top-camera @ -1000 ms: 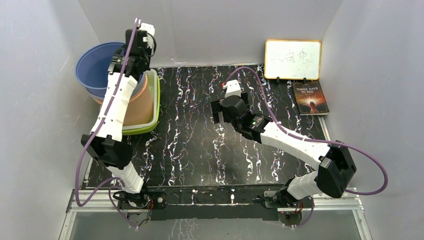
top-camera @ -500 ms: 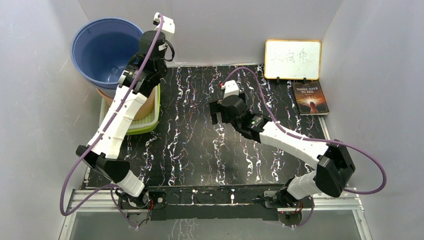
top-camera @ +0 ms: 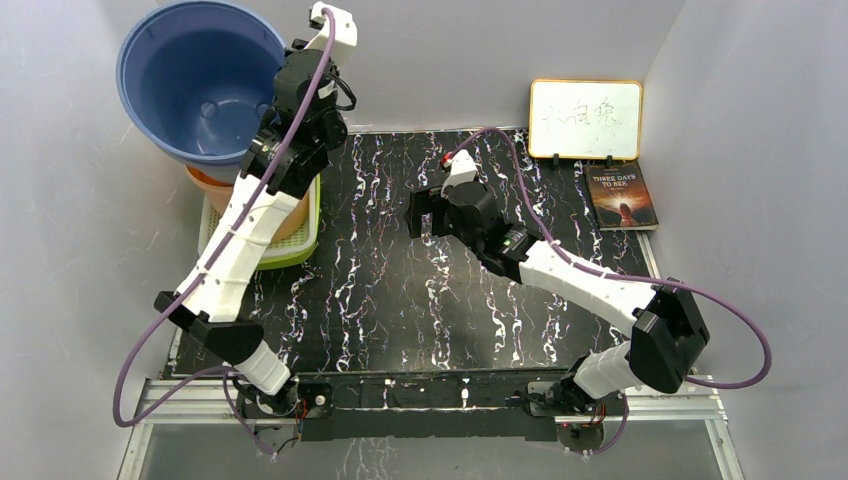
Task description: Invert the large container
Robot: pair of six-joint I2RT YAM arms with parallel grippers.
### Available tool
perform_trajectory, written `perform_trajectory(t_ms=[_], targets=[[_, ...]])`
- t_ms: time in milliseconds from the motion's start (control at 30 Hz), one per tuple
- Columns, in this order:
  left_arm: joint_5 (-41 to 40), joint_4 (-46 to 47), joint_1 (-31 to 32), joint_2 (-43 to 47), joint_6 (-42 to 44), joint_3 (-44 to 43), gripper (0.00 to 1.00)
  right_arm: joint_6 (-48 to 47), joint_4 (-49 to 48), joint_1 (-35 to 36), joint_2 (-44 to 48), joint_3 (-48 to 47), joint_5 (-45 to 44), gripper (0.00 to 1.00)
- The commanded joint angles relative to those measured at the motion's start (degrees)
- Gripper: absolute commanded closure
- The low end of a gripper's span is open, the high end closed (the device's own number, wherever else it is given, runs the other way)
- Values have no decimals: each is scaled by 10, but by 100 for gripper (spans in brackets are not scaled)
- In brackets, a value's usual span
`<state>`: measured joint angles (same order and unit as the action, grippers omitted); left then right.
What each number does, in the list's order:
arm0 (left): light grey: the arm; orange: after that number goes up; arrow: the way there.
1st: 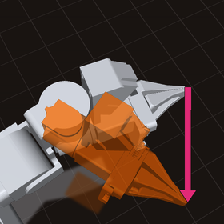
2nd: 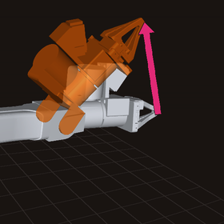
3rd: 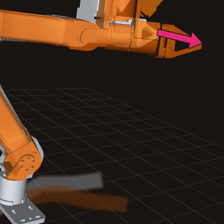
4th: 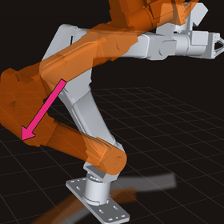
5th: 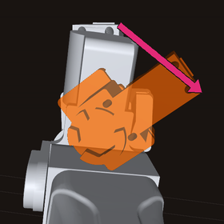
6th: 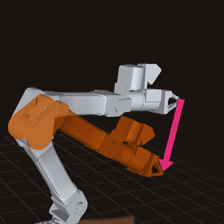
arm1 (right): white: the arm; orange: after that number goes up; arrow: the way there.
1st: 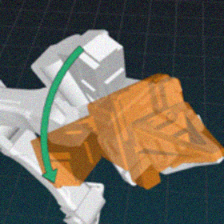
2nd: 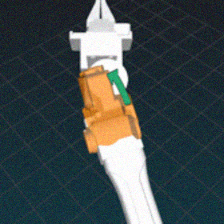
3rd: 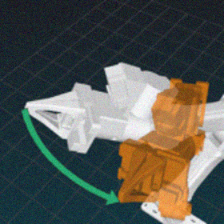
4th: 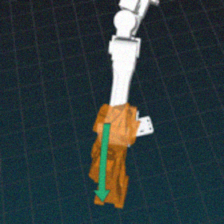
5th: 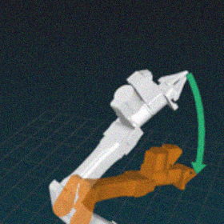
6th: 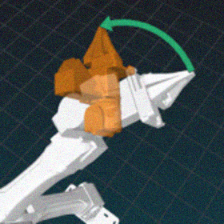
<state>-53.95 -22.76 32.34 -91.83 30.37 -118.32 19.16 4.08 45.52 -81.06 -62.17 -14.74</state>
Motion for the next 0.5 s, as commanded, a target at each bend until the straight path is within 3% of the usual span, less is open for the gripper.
perform_trajectory(t_ms=[0,167,300,467], targets=[[-65,103,20,38,126,-16,100,21,-52,-4,-7,-27,31,2],[-95,176,20,53,176,75,100,31,-55,-4,-1,1,34,2],[-108,220,35,32,218,12,100,28,-50,-13,21,20,23,2],[-125,417,75,18,391,8,100,33,-55,-29,37,33,28,2]])
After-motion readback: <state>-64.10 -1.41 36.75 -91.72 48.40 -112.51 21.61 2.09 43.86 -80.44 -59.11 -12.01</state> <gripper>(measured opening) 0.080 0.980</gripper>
